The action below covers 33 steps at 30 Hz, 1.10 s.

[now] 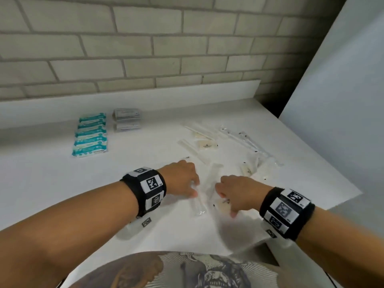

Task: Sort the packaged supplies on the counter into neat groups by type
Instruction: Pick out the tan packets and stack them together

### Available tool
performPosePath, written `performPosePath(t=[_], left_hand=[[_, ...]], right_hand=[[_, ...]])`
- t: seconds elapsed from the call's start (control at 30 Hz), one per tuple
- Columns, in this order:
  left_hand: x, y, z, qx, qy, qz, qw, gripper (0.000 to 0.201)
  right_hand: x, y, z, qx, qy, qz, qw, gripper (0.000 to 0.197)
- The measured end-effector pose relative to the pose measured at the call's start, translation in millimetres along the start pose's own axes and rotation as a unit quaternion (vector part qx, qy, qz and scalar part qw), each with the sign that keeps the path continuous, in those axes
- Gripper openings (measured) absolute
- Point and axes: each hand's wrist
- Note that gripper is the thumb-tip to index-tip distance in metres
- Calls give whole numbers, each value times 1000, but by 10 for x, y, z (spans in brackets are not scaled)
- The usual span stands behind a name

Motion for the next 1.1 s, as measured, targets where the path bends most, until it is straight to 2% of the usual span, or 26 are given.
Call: performPosePath(t=[0.23, 0.3, 0.37, 0.4, 0.5, 0.6, 0.67, 0.73, 0.83, 0.97, 1.1], left_hand=[[90, -31, 332, 71, -57, -24, 996, 42], [132, -116, 524, 84, -78, -28, 993, 45], [156, -214, 740, 97, -99, -34, 990, 48], [143, -259, 830, 96, -110, -35, 989, 50], [164, -345, 1188, 61, -148, -31, 987, 57], [209, -347, 1397, 26, -185, -18, 982, 62], [249, -309, 1461, 28, -202, -13, 979, 59], [265, -266, 1492, 48, -219, -8, 975, 54], [281, -206, 1526, 63, -239, -8, 969, 56], [356, -182, 1549, 58, -265, -28, 962, 57], [394, -206, 1551, 50, -280, -99, 954, 54]], right_hand=[[182, -44, -11, 80, 57, 126, 987, 29], [435, -98, -38, 120, 96, 176, 972, 30], [760, -137, -100, 146, 140, 217, 955, 11], [894, -138, -122, 145, 156, 230, 950, 8], [1351, -74, -193, 122, 163, 252, 946, 12], [1708, -18, -220, 172, 169, 285, 928, 14], [1892, -10, -204, 186, 180, 299, 918, 14], [1989, 0, -167, 135, 199, 279, 930, 14], [1970, 53, -80, 51, 191, 224, 954, 29], [1778, 166, 83, 48, 153, 261, 952, 60], [1669, 142, 188, 50, 146, 269, 951, 79]])
Point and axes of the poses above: each hand's wrist, its own z-axis towards the middle knuckle, its own y-axis out of the palm, x = y × z, and after that the axes turned 5 degrees about x, right-handed
